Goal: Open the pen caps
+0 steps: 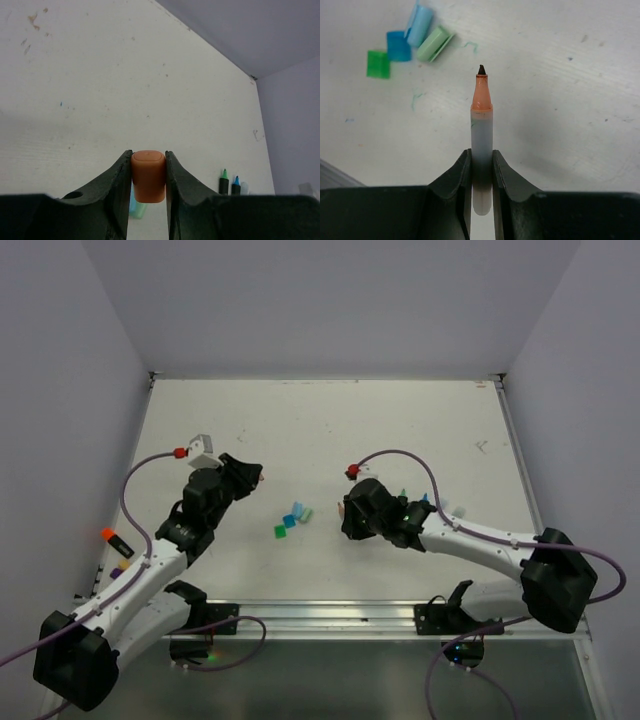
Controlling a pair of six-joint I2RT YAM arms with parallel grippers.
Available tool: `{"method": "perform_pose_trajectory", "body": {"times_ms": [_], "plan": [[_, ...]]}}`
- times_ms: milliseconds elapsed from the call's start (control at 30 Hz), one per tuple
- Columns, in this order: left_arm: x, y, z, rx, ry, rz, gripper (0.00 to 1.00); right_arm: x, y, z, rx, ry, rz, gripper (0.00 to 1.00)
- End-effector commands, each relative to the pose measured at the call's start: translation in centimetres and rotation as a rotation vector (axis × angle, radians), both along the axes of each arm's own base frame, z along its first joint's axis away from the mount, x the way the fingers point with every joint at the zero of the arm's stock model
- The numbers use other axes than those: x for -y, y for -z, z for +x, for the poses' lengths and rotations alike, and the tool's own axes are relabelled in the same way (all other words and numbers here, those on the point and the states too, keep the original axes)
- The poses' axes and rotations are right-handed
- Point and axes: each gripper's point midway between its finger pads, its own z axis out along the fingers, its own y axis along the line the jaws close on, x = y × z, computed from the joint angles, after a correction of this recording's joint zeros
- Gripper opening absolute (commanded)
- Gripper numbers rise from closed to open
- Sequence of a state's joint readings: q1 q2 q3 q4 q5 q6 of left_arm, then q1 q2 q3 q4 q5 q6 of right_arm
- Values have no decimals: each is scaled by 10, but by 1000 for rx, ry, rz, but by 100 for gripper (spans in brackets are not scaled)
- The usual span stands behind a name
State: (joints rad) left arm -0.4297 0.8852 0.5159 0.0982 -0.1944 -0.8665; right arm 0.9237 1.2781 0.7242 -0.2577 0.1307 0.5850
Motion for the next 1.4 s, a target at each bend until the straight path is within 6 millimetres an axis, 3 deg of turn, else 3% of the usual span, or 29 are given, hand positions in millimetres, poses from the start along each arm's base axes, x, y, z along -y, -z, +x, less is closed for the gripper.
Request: {"method": "perform_pose_trajectory", "body": {"times_ms": [0, 100, 267, 500, 767, 1000, 1167, 1367], "plan": [[-5, 53, -24, -125, 41, 72, 0, 43, 1, 40, 4, 216, -120, 0], [-4, 84, -40, -185, 77, 75, 0, 65, 13, 58, -31, 284, -110, 0], [-7, 118, -57, -276, 64, 41, 0, 85, 19, 78, 8, 332, -202, 0], [-10, 140, -70, -329, 60, 65, 0, 93, 43, 88, -33, 360, -242, 0], [5, 164, -84, -379, 97, 49, 0, 106, 63, 94, -80, 399, -241, 2], [20, 169, -83, -409, 111, 74, 12, 108, 64, 94, -79, 398, -237, 16], [15, 173, -84, -422, 73, 70, 23, 113, 59, 94, -66, 408, -240, 27], [11, 165, -83, -394, 50, 54, 49, 117, 57, 94, -67, 417, -246, 38]]}}
